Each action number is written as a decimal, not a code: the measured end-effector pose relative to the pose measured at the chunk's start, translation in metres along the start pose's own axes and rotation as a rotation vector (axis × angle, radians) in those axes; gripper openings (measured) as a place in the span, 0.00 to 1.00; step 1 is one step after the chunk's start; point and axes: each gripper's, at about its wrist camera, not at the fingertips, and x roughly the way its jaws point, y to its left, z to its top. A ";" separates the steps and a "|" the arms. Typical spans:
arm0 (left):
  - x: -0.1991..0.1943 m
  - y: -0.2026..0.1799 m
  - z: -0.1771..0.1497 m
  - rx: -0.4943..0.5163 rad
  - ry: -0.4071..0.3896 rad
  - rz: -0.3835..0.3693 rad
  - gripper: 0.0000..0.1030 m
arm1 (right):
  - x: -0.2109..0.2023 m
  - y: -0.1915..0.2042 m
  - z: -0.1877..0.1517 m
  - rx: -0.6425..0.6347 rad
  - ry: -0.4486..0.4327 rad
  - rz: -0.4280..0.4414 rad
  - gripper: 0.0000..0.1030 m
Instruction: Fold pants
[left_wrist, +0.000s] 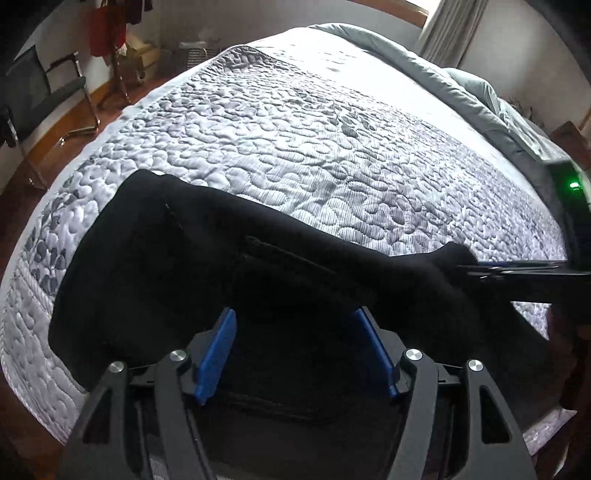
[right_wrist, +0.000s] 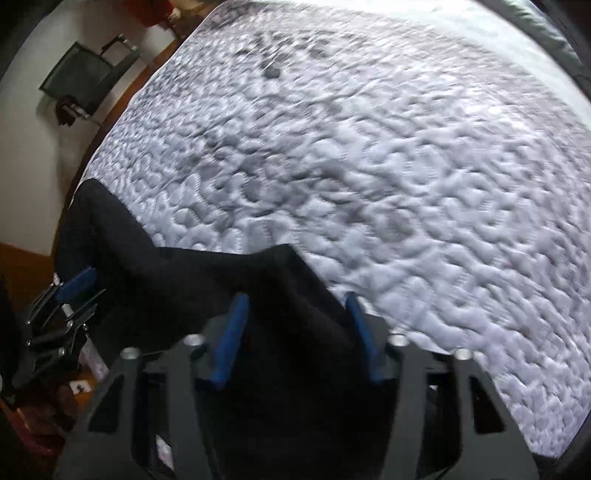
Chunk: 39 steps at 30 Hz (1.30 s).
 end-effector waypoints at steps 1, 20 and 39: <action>-0.002 0.003 -0.001 -0.009 -0.001 -0.007 0.65 | 0.002 0.002 0.001 -0.008 0.008 0.020 0.23; -0.017 -0.021 -0.016 -0.007 -0.009 -0.037 0.67 | -0.057 -0.017 -0.052 0.034 -0.191 -0.086 0.28; 0.021 -0.159 -0.088 0.309 0.115 -0.084 0.85 | -0.087 -0.154 -0.237 0.390 -0.244 -0.090 0.41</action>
